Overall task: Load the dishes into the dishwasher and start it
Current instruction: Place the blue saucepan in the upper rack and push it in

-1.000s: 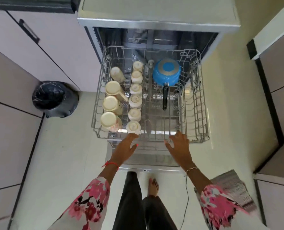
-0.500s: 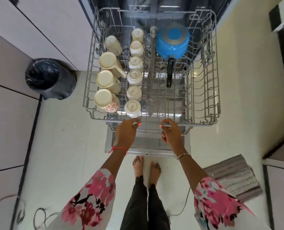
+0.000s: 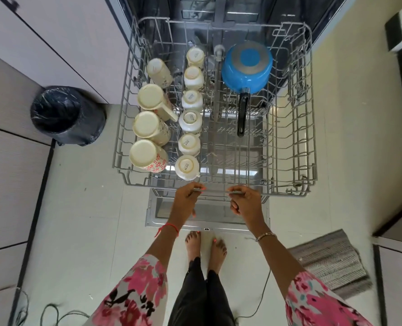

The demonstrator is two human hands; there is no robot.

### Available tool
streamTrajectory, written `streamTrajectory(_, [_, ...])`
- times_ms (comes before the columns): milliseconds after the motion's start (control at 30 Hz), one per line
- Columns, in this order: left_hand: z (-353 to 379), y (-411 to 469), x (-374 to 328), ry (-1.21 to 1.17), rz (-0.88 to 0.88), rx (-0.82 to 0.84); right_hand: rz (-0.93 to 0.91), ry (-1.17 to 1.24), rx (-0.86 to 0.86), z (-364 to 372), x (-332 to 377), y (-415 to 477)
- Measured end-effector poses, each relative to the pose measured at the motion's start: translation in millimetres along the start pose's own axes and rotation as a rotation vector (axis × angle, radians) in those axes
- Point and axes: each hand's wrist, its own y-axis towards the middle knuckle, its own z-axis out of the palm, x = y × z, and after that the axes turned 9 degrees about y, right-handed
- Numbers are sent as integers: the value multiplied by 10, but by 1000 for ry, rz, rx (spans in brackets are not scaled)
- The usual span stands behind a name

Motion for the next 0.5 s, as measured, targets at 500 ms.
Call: streamTrajectory(500, [-98,1042,-585,-65,-155,-16,14,46,-11,199,730,909])
